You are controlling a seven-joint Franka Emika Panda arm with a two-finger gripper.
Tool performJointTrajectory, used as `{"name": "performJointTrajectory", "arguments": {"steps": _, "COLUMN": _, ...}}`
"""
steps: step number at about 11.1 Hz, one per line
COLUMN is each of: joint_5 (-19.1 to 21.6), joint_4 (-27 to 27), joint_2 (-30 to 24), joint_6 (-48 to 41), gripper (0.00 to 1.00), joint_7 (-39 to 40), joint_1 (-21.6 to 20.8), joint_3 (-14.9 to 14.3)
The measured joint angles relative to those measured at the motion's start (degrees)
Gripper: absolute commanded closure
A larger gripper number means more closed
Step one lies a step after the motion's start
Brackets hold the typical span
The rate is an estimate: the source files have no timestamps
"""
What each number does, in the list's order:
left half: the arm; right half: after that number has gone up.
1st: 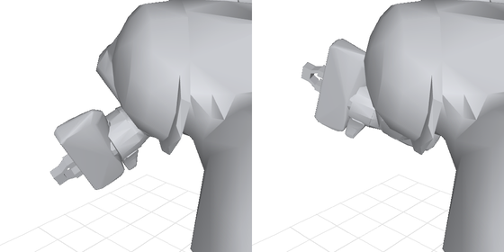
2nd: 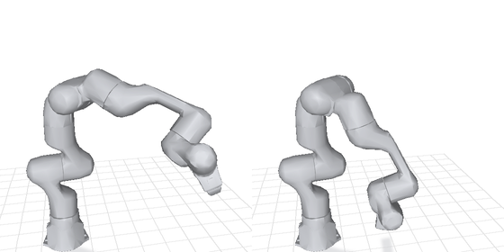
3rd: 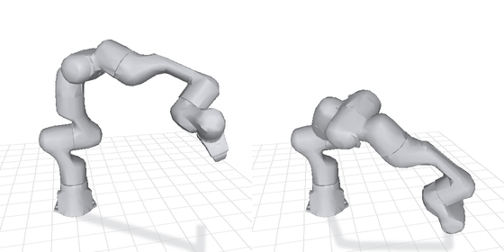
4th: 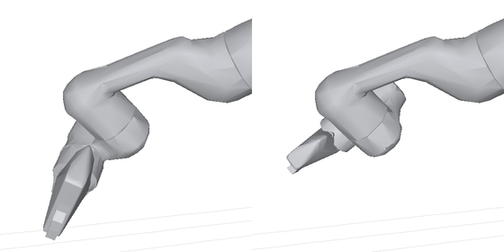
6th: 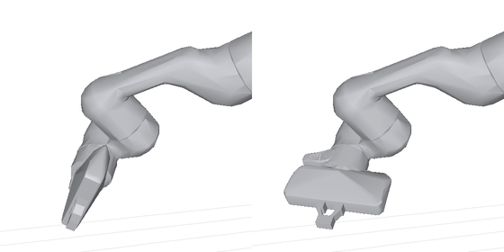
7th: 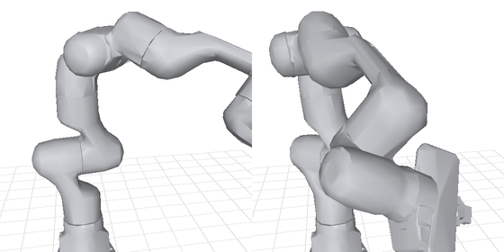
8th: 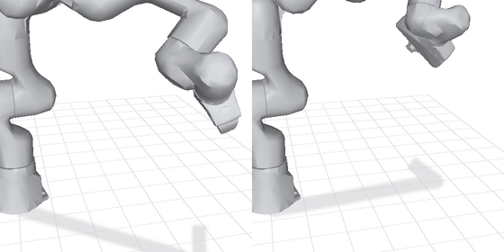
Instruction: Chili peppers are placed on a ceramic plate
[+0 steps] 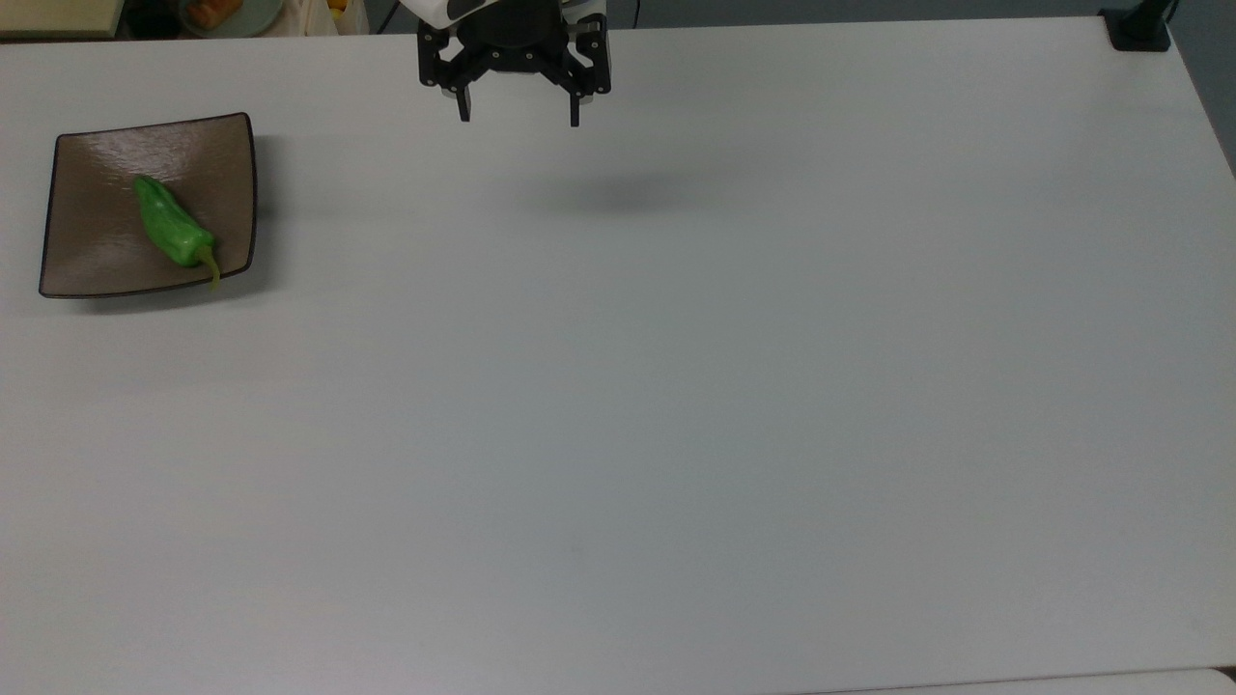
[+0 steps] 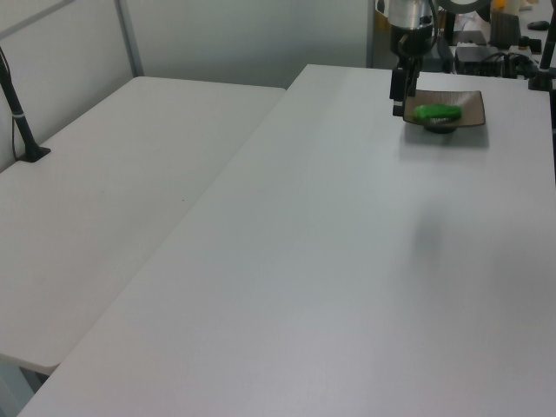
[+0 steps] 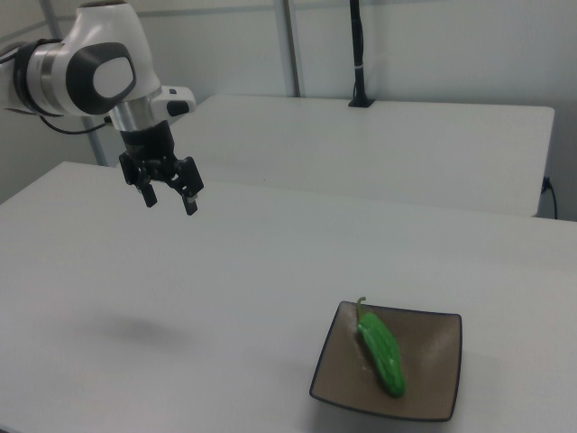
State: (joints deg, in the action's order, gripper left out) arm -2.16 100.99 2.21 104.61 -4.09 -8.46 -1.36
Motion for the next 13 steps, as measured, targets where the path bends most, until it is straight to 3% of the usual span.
{"name": "performJointTrajectory", "arguments": {"steps": 13, "joint_5": 0.2, "joint_4": 0.0, "joint_2": -0.7, "joint_6": 0.1, "gripper": 0.0, "joint_7": 1.0, "joint_1": 2.9, "joint_3": -0.3}}
